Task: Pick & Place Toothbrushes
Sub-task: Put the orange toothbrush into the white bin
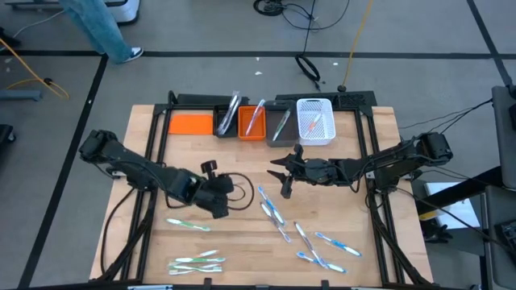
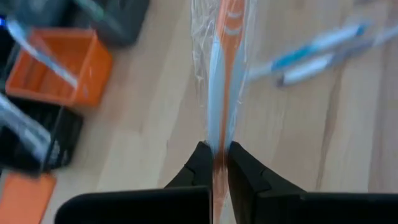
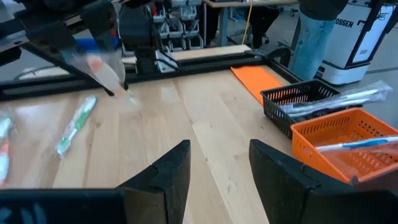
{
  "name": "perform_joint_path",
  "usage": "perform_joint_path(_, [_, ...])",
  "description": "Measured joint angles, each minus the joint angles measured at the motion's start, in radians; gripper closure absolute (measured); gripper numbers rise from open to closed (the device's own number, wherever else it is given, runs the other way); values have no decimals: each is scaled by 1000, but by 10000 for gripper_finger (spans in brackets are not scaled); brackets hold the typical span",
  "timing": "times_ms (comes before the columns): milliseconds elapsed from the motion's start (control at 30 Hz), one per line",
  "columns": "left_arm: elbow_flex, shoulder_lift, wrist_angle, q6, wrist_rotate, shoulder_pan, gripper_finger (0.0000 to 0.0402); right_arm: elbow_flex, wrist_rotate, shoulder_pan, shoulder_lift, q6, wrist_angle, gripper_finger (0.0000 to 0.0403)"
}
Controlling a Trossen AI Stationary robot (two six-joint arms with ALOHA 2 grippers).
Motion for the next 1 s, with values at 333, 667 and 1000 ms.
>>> perform_joint_path(333, [2, -9, 309, 253, 1, 78, 393, 0, -121, 1, 0, -1, 69, 248])
perform_joint_path(667, [2, 1, 454, 332, 31, 135, 393, 0, -181, 0, 0, -30, 129, 248])
perform_joint_path(1000, [2, 43, 536, 354, 49, 152, 373, 0, -181, 0, 0, -53, 217, 248])
